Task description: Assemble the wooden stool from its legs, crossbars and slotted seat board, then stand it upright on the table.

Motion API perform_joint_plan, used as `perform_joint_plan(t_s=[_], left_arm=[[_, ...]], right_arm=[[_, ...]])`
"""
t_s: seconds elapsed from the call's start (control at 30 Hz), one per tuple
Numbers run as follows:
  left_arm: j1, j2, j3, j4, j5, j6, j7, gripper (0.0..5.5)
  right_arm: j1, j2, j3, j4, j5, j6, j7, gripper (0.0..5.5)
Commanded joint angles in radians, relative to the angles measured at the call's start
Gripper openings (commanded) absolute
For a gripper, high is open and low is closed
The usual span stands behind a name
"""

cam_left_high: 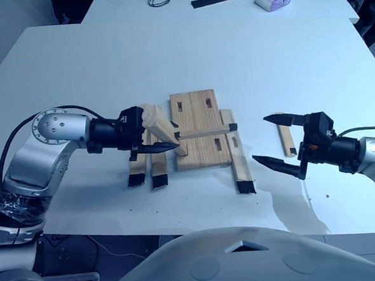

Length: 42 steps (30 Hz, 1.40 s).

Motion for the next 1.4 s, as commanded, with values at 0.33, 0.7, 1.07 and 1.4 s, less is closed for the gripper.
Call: perform_joint_plan(t_s=[0.33, 0.7, 1.07, 1.4], left_arm=[[0.047, 0.002, -0.119, 0.081, 0.152, 0.057, 0.078, 2.08], [0.073, -0.048, -0.077, 0.071, 0.149, 0.053, 0.094, 3.14], [0.266, 0.094, 0.246, -0.07, 0.066, 0.229, 0.127, 3.14], [0.308, -0.1, 0.431, -0.336, -0.056, 0.991, 0.58, 3.14]], right_arm=[[-0.012, -0.004, 0.026, -0.001, -0.016, -0.007, -0.005, 5.37], [-0.008, 0.003, 0.037, 0.001, -0.03, -0.018, -0.015, 5.4], [0.121, 0.02, -0.018, -0.053, -0.05, -0.046, -0.046, 5.4], [0.239, 0.053, -0.07, -0.112, -0.06, -0.065, -0.102, 5.4]])
